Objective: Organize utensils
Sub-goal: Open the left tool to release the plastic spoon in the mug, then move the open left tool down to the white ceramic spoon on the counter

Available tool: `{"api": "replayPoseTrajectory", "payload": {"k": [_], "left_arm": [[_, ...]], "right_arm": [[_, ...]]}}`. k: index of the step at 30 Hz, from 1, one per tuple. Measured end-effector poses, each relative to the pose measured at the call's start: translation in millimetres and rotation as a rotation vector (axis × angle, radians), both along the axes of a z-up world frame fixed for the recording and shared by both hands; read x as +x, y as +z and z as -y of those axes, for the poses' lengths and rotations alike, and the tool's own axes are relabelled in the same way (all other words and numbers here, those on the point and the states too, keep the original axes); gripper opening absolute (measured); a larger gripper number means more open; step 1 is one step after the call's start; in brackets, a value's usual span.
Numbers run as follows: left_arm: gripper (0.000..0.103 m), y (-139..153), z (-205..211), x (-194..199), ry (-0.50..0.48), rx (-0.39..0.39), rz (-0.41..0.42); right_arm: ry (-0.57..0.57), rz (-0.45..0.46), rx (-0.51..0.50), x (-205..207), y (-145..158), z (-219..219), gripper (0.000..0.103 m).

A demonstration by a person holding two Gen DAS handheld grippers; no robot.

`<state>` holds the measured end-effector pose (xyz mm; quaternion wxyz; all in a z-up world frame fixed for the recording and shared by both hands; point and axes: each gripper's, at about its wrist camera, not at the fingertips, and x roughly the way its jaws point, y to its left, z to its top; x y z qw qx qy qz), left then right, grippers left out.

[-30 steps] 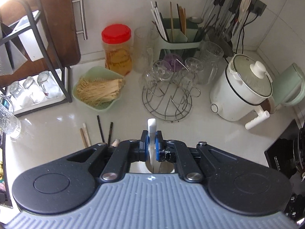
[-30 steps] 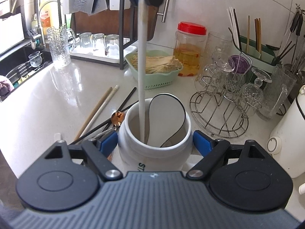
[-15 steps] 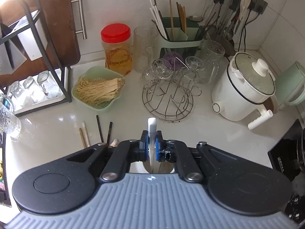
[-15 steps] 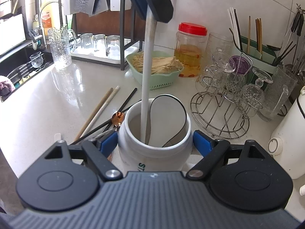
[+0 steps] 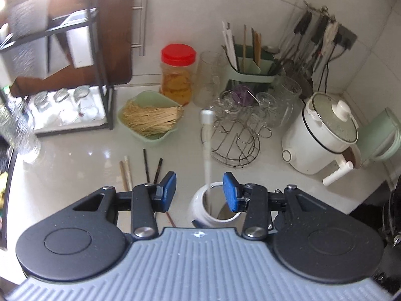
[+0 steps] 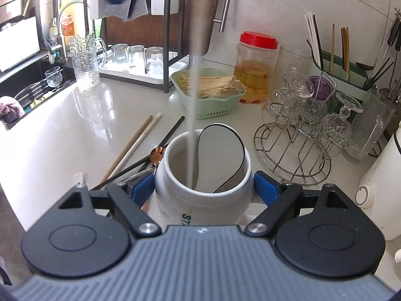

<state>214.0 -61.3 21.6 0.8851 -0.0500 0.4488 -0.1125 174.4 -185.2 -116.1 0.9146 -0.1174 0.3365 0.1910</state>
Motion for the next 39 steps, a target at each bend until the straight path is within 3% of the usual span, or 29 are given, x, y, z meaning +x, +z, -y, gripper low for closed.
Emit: {"api": "replayPoseTrajectory", "payload": {"k": [6,16,21,30,39], "left_arm": [[0.047,-14,-37,-23,0.074,-0.058,0.001],[0.047,-90,-109,-30,0.204,-0.174,-0.148],[0.047,-124,-140,-30,0.2,-0.208,-0.208],[0.047,-159,-182,-17,0.141,-0.268,-0.249],[0.047,-190,-180,-10,0.053,-0.318,-0.349]], "right_arm": [[0.014,-0.005,-0.001,1,1,0,0.088],[-0.033,-0.015,-0.011,2,1,-7,0.088],[-0.074,-0.015,-0.012,1,1,-10,0.088],[-0.15,-0.042,-0.026,6,3,-17,0.088],[-0.205,-0.049,-0.031,10,3,-21,0.088]]}}
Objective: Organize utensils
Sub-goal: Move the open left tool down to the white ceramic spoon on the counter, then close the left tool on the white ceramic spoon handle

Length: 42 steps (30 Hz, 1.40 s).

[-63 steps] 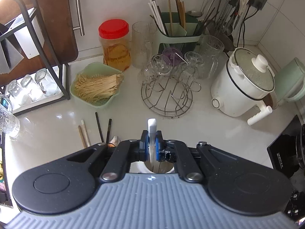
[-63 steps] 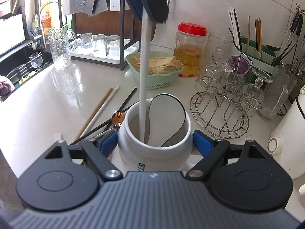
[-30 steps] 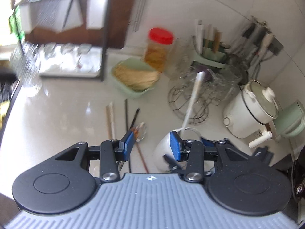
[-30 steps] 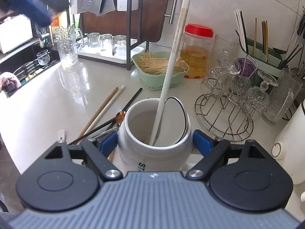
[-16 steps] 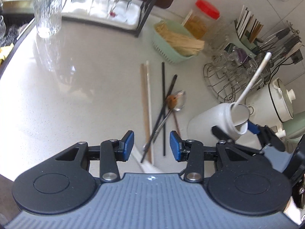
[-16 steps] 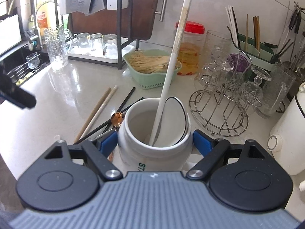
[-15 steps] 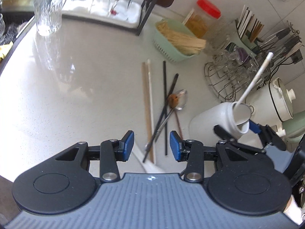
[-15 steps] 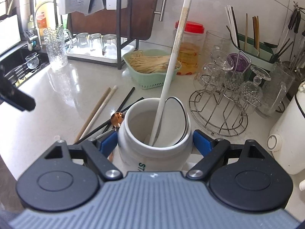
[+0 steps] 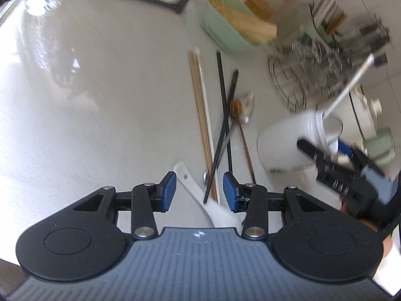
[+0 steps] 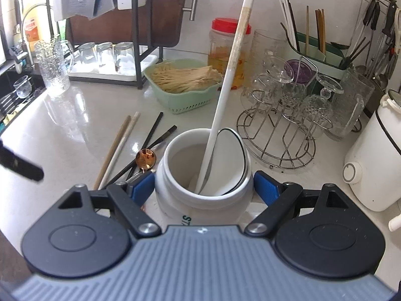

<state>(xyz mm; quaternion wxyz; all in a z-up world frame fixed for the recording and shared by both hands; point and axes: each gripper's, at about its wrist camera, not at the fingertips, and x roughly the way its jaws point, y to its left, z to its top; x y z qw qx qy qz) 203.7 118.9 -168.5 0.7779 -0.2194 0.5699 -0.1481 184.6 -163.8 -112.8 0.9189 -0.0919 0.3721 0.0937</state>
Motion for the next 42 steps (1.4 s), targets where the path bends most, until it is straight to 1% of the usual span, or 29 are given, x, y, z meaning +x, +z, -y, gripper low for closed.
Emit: {"api": "replayPoseTrajectory", "payload": {"k": [3,6,8,10,12,15,18,19,23,28,29,31,33,36,39,42], "left_arm": [[0.047,-8,6,-4,0.002,-0.007,-0.036],[0.047,-17,10,-11,0.053,-0.01,-0.06],[0.047,-24,13,-14,0.098,-0.018,-0.1],[0.047,-30,17,-18,0.129,-0.032,-0.126],[0.047,-35,23,-19,0.152,-0.029,-0.159],[0.047,-37,29,-18,0.194,-0.026,-0.176],[0.047,-34,41,-15,0.225,0.048,-0.177],[0.047,-33,44,-14,0.242,0.061,-0.185],[0.047,-36,55,-12,0.272,0.085,-0.221],[0.045,-36,68,-10,0.305,0.124,-0.228],[0.044,-35,70,-10,0.305,0.136,-0.226],[0.038,-34,74,-9,0.308,0.156,-0.228],[0.036,-34,79,-8,0.301,0.18,-0.232],[0.035,-32,87,-6,0.304,0.23,-0.243],[0.035,-32,94,-3,0.32,0.247,-0.275],[0.034,-32,102,1,0.331,0.285,-0.282]], "right_arm": [[-0.005,-0.006,-0.005,0,1,-1,0.088],[-0.001,-0.008,-0.009,1,1,-1,0.089],[0.003,-0.02,-0.013,2,2,-2,0.088],[0.006,-0.029,-0.013,4,3,-1,0.089],[0.013,-0.033,-0.014,4,3,-1,0.088],[0.021,-0.038,-0.014,4,3,-1,0.088],[0.024,-0.052,-0.014,6,4,-1,0.088],[0.023,-0.057,-0.016,7,4,-1,0.088],[0.027,-0.063,-0.019,8,4,-1,0.088],[0.032,-0.056,-0.014,6,3,0,0.088],[0.034,-0.054,-0.013,6,3,1,0.088],[0.04,-0.052,-0.011,6,3,2,0.088],[0.046,-0.051,-0.009,6,3,3,0.088],[0.054,-0.046,-0.008,4,3,3,0.088],[0.061,-0.041,-0.006,3,3,4,0.088],[0.067,-0.034,-0.005,2,3,4,0.088]]}}
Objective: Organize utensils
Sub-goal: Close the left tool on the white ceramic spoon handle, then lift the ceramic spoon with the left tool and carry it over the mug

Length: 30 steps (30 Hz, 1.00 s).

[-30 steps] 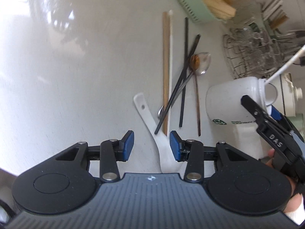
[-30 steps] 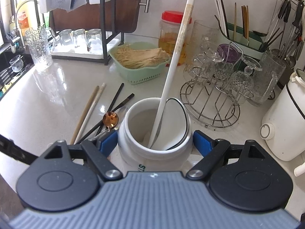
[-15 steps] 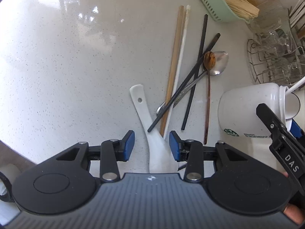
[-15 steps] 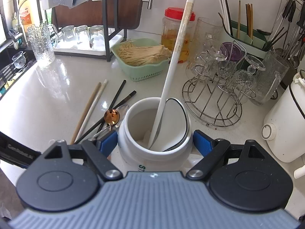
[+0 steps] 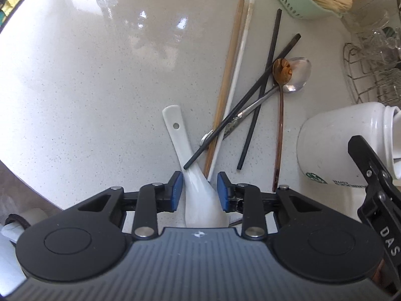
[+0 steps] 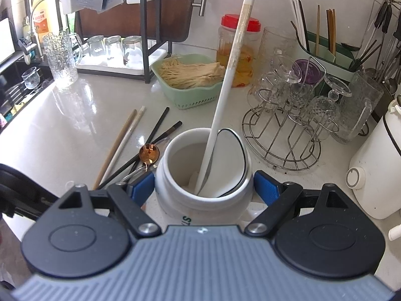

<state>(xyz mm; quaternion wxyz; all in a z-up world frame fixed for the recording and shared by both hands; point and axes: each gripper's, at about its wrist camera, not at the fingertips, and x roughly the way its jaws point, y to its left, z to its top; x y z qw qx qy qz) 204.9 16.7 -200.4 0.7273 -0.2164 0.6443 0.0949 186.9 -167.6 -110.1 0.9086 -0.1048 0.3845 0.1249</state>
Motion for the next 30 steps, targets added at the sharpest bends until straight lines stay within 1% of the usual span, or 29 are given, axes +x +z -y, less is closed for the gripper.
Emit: {"api": "replayPoseTrajectory", "payload": {"k": [1,3,6,10,11,14,18,20,25,30], "left_arm": [[0.031,0,2,1,-0.001,0.009,-0.001],[0.03,0,3,3,0.002,0.022,-0.007],[0.025,2,5,4,-0.014,0.058,-0.004],[0.025,6,4,2,-0.046,0.118,0.033],[0.024,5,2,3,-0.05,0.123,0.038],[0.024,6,-8,2,-0.034,0.112,0.036],[0.024,9,-24,0,-0.001,0.059,0.03],[0.024,14,-29,-2,0.007,0.048,0.039],[0.024,26,-38,-7,0.038,-0.014,0.066],[0.024,44,-41,-10,0.045,-0.065,0.101]], "right_arm": [[0.002,0.002,0.002,0,0,0,0.088],[0.009,0.005,0.004,-1,0,1,0.088],[0.017,0.009,0.008,-2,0,2,0.088],[0.02,0.019,0.012,-4,-1,3,0.088],[0.021,0.021,0.012,-4,-1,3,0.088],[0.022,0.027,0.013,-5,-1,3,0.088],[0.023,0.033,0.014,-6,-2,3,0.088],[0.022,0.035,0.015,-6,-2,3,0.088],[0.018,0.039,0.017,-7,-2,2,0.088],[0.014,0.045,0.016,-8,-3,2,0.088]]}}
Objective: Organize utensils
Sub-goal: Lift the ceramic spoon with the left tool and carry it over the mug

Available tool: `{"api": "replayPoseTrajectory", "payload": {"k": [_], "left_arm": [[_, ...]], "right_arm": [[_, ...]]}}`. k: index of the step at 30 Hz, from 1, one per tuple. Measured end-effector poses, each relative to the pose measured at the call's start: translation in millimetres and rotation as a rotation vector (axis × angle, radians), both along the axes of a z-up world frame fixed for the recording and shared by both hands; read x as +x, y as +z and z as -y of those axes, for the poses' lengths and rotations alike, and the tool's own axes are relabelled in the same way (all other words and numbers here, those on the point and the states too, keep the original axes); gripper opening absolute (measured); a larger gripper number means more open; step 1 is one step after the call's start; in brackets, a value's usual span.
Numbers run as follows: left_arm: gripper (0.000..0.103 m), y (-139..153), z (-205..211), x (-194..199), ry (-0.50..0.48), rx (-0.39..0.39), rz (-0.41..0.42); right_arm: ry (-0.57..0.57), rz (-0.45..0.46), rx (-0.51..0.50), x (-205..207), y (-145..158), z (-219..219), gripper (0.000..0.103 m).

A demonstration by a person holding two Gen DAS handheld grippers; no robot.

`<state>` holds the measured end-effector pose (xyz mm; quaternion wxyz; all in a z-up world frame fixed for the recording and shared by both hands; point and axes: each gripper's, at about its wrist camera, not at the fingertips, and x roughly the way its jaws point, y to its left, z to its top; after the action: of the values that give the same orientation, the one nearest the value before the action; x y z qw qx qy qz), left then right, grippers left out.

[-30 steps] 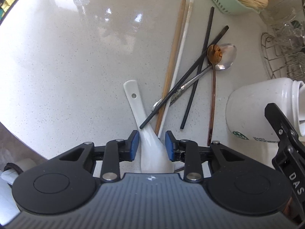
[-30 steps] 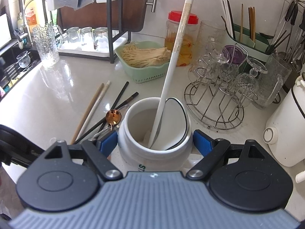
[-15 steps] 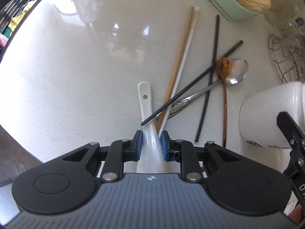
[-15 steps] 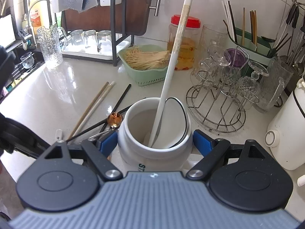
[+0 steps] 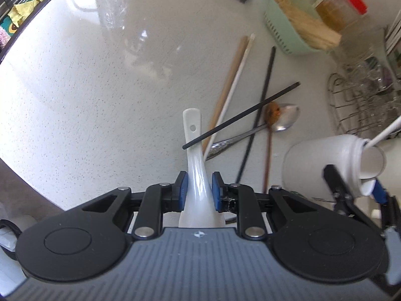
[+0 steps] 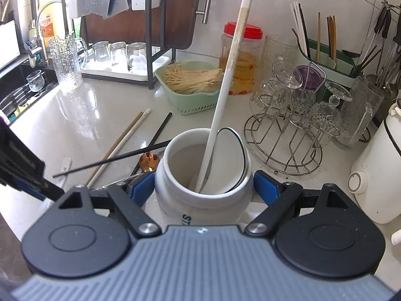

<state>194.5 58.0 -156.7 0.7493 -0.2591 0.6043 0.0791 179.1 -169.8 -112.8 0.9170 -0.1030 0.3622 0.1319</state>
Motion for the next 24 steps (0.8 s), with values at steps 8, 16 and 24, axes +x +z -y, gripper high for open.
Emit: {"api": "replayPoseTrajectory", "payload": {"k": [8,16,24], "left_arm": [[0.024,31,-8,-3,0.004,-0.004,0.084],[0.024,53,-17,-3,0.013,0.043,0.163],[0.023,77,-22,-5,0.003,0.083,0.249]], "right_arm": [[-0.02,0.003,0.0,0,0,-2,0.088],[-0.019,0.005,-0.002,-1,-1,-2,0.088],[-0.017,0.0,-0.007,0,0,-2,0.088]]}}
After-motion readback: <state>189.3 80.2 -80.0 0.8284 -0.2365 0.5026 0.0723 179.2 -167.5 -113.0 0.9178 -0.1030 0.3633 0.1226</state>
